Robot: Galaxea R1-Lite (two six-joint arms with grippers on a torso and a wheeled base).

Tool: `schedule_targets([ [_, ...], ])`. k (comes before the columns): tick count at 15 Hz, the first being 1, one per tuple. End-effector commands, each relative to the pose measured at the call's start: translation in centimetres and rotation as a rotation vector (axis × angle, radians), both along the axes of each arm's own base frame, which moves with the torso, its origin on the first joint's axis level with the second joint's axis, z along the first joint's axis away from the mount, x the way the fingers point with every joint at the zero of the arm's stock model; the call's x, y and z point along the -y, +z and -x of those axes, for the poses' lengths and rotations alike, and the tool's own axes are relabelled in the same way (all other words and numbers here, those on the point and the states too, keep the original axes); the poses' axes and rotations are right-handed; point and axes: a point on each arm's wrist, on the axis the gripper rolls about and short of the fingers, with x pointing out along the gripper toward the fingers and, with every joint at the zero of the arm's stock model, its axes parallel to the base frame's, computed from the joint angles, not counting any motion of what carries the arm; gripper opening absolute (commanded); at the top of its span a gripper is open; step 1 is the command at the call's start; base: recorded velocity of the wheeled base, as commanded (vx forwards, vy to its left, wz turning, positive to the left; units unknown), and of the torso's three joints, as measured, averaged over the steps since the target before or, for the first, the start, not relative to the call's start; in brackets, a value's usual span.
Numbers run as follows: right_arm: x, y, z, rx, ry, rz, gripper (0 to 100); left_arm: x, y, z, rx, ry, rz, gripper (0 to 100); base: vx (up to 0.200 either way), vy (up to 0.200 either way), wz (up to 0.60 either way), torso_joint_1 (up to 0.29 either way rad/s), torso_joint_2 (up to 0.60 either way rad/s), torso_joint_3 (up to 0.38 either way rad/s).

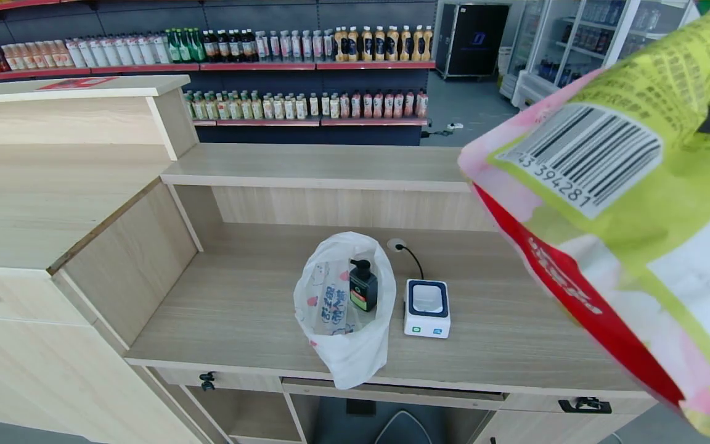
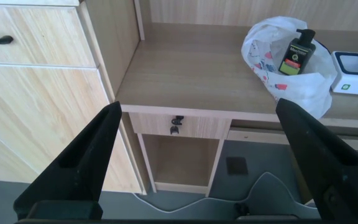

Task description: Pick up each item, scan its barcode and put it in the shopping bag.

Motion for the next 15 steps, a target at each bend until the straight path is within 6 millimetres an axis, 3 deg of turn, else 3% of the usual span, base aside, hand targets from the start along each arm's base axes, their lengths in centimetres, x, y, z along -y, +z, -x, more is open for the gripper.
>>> schedule_targets([
  [1, 0.4, -1.9, -1.3, 0.005, 0.024, 0.045, 0, 0.0, 0.0, 0.0, 0.001, 0.0, 0.0, 100, 0.0, 0.0, 0.0, 0.0, 0.0, 0.0],
  [7, 0.2, -1.8, -2.0, 0.129, 0.095, 0.075, 0, 0.0, 0.0, 0.0, 0.001, 0.0, 0.0, 100, 0.0, 0.0, 0.0, 0.0, 0.0, 0.0],
  [12, -2.0, -1.0, -1.1, 0.236, 0.212, 0.055, 0, 0.0, 0.0, 0.0, 0.001, 0.0, 0.0, 100, 0.0, 0.0, 0.0, 0.0, 0.0, 0.0],
  [15, -2.3, -1.3, -0.4, 0.278, 0.232, 0.041, 0, 0.0, 0.0, 0.0, 0.001, 0.0, 0.0, 100, 0.0, 0.0, 0.0, 0.0, 0.0, 0.0],
])
